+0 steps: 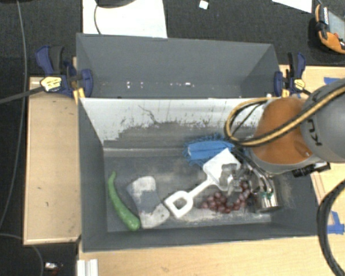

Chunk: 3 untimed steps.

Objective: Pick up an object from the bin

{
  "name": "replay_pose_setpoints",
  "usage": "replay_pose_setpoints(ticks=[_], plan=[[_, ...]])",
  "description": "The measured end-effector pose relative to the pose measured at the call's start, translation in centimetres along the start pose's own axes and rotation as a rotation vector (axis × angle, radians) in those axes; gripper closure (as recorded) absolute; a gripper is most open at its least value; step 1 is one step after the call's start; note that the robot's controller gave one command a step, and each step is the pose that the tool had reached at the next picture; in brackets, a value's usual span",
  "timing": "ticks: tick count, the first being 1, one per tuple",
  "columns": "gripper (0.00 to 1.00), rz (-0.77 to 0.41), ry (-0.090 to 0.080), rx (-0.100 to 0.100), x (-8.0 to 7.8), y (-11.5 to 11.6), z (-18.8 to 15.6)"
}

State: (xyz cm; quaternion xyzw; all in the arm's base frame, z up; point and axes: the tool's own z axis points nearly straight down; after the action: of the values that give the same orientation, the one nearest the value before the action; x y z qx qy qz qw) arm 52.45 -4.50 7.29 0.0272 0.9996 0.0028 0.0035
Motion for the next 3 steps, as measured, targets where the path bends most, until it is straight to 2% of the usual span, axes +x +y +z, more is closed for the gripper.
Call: replay_pose_setpoints(ticks=[2,3], plan=[[1.00,-0.004,-0.005,-0.002,-0.1,0.2,-0.5],[1.00,-0.006,0.001,-0.002,0.1,0.1,-2.4]])
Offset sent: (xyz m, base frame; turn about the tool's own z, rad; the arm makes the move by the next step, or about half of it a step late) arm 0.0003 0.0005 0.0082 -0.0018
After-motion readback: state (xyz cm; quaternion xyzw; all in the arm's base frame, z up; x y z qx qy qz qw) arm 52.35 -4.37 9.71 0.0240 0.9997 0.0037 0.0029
